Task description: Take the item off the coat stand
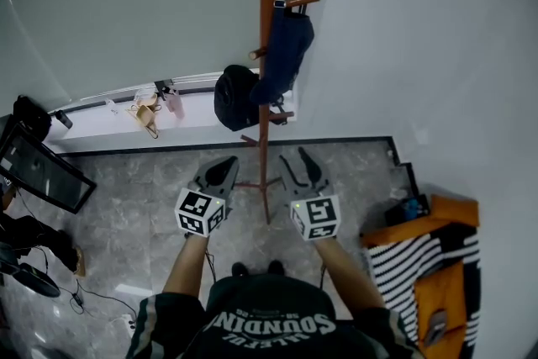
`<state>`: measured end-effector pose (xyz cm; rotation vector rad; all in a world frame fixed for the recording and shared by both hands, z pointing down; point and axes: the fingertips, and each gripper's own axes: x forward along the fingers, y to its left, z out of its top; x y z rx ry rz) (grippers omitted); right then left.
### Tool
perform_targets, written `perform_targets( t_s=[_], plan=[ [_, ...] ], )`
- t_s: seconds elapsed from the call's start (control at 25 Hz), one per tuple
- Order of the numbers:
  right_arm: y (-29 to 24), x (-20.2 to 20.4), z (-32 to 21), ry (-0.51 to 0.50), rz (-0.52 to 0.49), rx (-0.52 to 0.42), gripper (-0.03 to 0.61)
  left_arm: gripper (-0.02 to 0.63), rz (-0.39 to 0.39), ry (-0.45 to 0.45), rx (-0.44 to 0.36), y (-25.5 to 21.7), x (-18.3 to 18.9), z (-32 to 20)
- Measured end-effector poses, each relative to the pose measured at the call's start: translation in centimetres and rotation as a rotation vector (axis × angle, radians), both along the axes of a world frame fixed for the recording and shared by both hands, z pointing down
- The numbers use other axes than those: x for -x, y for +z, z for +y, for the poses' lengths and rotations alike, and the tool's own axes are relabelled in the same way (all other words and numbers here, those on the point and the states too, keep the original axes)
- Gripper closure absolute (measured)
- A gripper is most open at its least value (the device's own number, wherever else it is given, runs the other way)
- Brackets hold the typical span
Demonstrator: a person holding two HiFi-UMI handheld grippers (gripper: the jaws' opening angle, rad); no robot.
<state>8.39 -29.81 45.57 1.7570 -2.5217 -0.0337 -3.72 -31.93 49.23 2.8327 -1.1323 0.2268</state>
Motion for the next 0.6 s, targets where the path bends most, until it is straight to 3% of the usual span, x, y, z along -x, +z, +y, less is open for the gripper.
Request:
perform_targets(
  t_s=[0.32, 0.6],
  plan=[
    [0.3, 0.1, -0.9, 0.021, 0.004, -0.010, 0.376, 0.612, 0.011, -0.005, 0.003, 0.4, 1.6, 0.3],
    [-2.6, 0.4, -3.2, 0.039, -0.004, -0.020, 0.341, 0.612, 0.016, -0.039, 0.017, 0.9, 4.2, 0.6]
  ],
)
